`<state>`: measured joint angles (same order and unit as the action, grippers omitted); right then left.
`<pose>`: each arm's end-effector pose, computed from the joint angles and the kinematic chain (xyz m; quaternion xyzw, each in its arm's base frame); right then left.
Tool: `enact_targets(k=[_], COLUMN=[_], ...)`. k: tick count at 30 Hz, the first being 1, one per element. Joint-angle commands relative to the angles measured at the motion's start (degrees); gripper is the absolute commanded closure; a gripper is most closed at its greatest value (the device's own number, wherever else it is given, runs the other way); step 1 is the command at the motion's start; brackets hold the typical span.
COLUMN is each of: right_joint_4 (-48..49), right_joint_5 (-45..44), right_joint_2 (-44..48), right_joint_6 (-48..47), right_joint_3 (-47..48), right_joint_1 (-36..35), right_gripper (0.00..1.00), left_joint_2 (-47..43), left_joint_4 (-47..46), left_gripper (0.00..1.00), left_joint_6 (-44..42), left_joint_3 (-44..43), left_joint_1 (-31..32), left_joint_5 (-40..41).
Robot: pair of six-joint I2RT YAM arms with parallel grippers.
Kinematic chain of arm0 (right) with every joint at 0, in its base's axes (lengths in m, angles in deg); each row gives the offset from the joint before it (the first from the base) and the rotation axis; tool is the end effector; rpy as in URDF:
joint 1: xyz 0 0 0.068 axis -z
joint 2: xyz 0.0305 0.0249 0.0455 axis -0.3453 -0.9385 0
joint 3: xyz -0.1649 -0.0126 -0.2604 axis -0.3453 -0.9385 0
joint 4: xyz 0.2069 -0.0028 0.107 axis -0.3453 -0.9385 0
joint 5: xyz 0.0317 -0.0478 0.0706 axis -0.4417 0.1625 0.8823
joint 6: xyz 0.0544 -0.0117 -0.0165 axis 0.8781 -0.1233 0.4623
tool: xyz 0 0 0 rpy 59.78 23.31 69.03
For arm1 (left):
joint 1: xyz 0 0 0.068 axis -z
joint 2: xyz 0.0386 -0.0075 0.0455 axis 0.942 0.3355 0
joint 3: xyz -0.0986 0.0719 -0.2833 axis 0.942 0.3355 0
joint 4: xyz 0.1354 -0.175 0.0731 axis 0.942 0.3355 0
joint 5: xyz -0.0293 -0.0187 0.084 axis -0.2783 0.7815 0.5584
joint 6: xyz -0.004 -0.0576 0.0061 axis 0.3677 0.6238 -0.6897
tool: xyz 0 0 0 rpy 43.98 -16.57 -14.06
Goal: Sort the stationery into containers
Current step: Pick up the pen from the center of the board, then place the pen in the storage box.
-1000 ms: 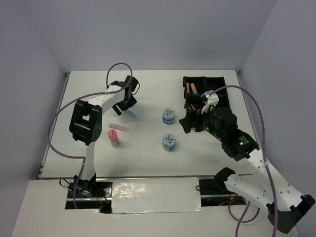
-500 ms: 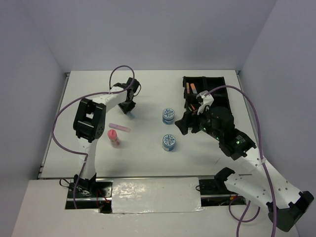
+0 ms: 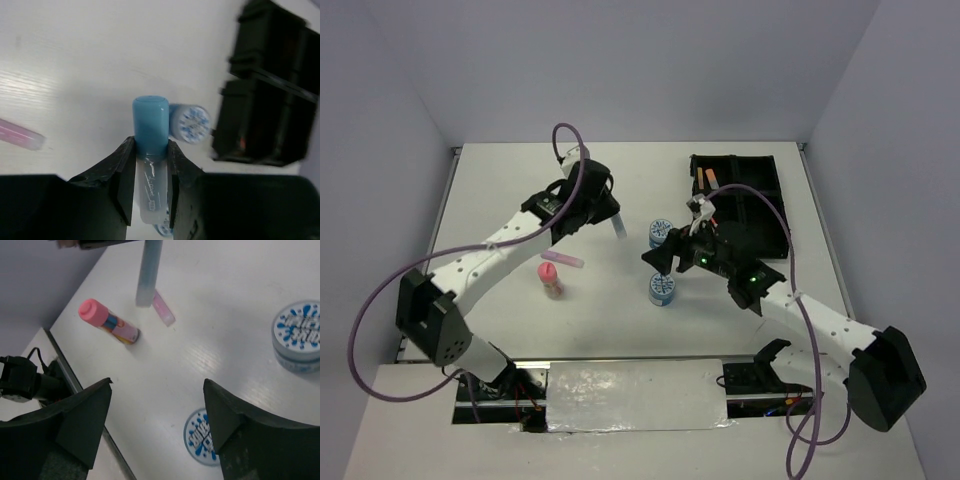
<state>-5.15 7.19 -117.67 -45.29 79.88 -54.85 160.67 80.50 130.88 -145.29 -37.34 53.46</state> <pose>0.1480 0.1180 0.3035 -0.1681 0.7706 0.4027 0.4646 0.2846 -0.1684 0.3564 -0.2578 0.8573 -0.1868 0.4045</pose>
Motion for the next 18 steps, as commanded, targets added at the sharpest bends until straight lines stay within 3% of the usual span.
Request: enact_targets(k=[1,6,13,18], right_joint_4=[16.7,20.39,27.35,26.83], right_joint_5=[1.68,2.57,8.36,8.54], right_joint_2=[-3.64,-10.5,-12.35,-14.28], right_joint_6=[4.64,6.13,9.21,9.83], right_joint_3=[0.93,4.1,2.78,4.36], right_joint_1=[-0.76,-0.94,-1.03,-1.12], right_gripper=[0.22,0.35,0.38,0.4], left_joint_2=[-4.38,-8.95,-11.15,-11.94], left_joint_4=[-0.91,-6.28,-6.98,-8.64], left_gripper=[1.0,1.0,1.0,1.0], left_joint_6=[-1.95,-2.21,-3.88,-4.23], left_joint_3=[1.23,5.02,5.02,5.99], left_joint_1=[3.41,5.96,7.55,7.81], left_joint_5=[0.7,-4.5,-5.46,-6.87])
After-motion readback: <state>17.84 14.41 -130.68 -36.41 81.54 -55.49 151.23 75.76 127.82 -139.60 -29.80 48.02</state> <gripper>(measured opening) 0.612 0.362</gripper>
